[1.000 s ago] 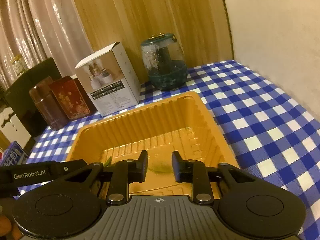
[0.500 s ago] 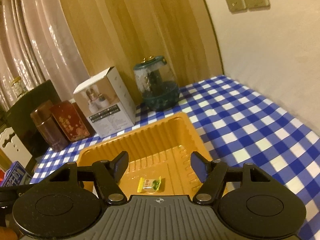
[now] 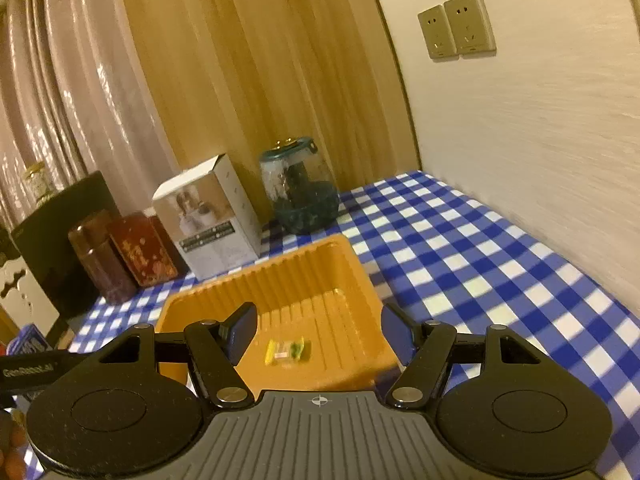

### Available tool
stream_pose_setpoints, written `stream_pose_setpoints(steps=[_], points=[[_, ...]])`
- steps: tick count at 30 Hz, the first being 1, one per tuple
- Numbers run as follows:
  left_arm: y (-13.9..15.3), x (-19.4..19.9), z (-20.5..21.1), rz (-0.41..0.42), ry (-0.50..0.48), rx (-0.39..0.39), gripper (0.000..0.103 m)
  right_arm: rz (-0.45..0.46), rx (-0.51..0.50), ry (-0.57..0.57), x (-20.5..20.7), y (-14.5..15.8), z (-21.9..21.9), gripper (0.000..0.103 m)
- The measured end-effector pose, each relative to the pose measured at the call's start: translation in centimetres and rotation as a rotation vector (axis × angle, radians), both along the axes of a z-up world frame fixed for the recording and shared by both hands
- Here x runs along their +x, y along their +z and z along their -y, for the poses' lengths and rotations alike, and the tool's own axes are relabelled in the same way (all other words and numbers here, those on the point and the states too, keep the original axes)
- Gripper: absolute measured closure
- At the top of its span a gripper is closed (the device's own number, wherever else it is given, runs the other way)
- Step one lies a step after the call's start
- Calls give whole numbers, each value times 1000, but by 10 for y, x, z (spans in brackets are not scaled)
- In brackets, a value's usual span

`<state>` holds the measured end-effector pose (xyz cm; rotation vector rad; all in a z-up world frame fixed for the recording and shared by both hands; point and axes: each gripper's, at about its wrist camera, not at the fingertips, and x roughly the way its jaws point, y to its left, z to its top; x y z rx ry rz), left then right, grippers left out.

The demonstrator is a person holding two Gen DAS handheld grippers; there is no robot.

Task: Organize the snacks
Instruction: 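Withdraw both open tools from the tray toward the remaining snacks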

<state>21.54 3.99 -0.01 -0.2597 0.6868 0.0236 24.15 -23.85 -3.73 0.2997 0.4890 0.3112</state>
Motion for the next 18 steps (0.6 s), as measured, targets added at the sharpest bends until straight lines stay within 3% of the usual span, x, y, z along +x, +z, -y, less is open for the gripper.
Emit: stream_pose_setpoints(steps=[18], points=[[-8,-89,8,-108,-72,69,39,-54,-45,66,-92,-9,-2,34]])
